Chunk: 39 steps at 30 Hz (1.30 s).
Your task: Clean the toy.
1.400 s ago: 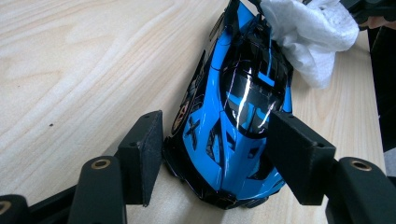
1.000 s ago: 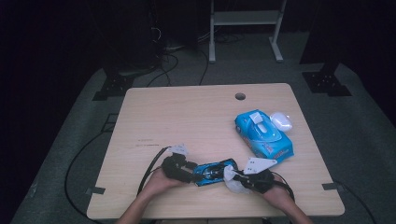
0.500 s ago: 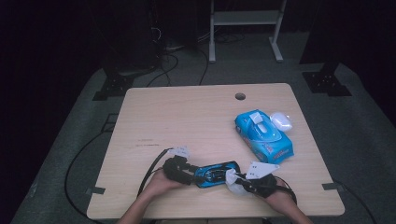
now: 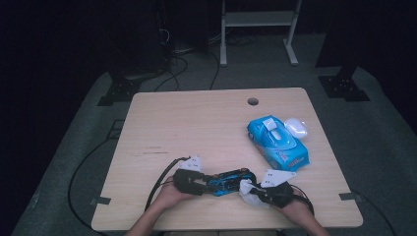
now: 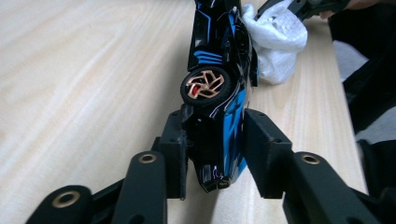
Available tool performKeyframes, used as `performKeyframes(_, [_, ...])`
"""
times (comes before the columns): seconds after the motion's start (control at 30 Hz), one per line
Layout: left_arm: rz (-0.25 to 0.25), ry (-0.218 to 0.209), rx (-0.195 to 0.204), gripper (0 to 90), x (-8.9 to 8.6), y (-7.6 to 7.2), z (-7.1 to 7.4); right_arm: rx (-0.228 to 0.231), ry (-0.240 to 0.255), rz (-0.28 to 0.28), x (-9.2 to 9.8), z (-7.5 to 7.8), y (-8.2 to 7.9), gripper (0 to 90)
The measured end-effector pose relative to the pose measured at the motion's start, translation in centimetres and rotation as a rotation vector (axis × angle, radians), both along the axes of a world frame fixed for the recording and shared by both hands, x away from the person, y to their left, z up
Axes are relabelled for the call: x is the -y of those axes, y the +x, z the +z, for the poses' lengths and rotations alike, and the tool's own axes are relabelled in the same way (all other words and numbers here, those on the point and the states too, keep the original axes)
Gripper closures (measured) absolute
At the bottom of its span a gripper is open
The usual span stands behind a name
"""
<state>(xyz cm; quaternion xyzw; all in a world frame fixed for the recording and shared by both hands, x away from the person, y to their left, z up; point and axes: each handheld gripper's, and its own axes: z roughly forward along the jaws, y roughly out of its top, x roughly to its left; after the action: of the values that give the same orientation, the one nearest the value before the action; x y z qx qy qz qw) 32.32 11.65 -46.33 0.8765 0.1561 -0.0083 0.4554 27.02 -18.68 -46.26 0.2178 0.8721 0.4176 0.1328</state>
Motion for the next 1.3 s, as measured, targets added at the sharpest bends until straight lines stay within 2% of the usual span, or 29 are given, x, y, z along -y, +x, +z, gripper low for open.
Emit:
performKeyframes(0.07, [0.003,-0.002,0.038,64.8,0.1,-0.2,0.1,-0.002,0.003,0.0,0.0,0.1,0.1,84.6])
performKeyframes(0.13, [-0.005,0.021,0.087,65.9,0.3,-0.5,0.3,-0.002,0.012,0.004,-0.1,0.3,0.0,84.6])
performKeyframes(0.3, [-0.017,0.055,0.16,68.4,0.5,-0.9,0.5,0.004,0.092,0.009,-0.4,1.9,0.0,84.6])
performKeyframes(0.37, [-0.006,0.059,0.167,68.4,0.4,-0.9,0.6,0.014,0.085,-0.003,-0.8,2.6,0.4,84.6])
performKeyframes(0.4, [0.004,0.063,0.183,68.8,0.3,-0.8,0.5,0.017,0.079,-0.007,-1.1,2.9,0.6,84.6])
performKeyframes(0.43, [0.024,0.074,0.202,70.1,0.2,-0.8,0.5,0.028,0.083,-0.014,-1.4,3.0,0.8,84.6])
performKeyframes(0.47, [0.037,0.077,0.207,70.6,0.1,-0.7,0.6,0.029,0.108,-0.02,-1.8,3.3,1.1,84.6])
performKeyframes(0.53, [0.056,0.076,0.211,70.6,-0.1,-0.5,0.5,0.04,0.14,-0.017,-2.7,3.9,1.4,84.6])
performKeyframes(0.67, [0.04,0.076,0.225,70.9,-0.3,-0.4,0.5,0.034,0.156,0.001,-5.9,5.0,2.7,84.5])
performKeyframes(0.77, [0.03,0.085,0.235,70.9,-0.3,-0.5,0.5,0.017,0.127,0.005,-8.0,5.1,3.8,84.5])
performKeyframes(0.8, [0.027,0.083,0.235,71.0,-0.5,-0.6,0.5,0.0,0.093,0.01,-8.6,4.8,4.3,84.5])
performKeyframes(0.87, [0.022,0.083,0.231,71.0,-0.8,-0.5,0.5,-0.007,0.046,-0.005,-8.8,4.5,4.8,84.5])
performKeyframes(1.0, [0.028,0.062,0.211,71.1,-1.2,-0.2,0.4,0.0,0.032,-0.08,-6.8,4.3,5.4,84.6])
performKeyframes(1.03, [0.027,0.062,0.213,71.1,-1.1,-0.2,0.4,-0.015,0.048,-0.087,-6.3,4.3,5.5,84.5])
performKeyframes(1.07, [0.025,0.068,0.21,71.0,-1.1,-0.2,0.4,-0.024,0.059,-0.087,-6.1,4.2,5.6,84.6])
performKeyframes(1.13, [0.048,0.062,0.195,69.0,-0.8,-0.2,0.4,-0.011,0.055,-0.092,-6.3,4.1,5.3,84.5])
performKeyframes(1.17, [0.046,0.063,0.187,65.2,-0.7,-0.1,0.3,-0.012,0.058,-0.09,-6.5,4.0,5.2,84.5])
performKeyframes(1.3, [0.038,0.068,0.191,65.9,-0.2,-0.3,0.2,-0.012,0.077,-0.044,-8.1,4.0,4.7,84.5])
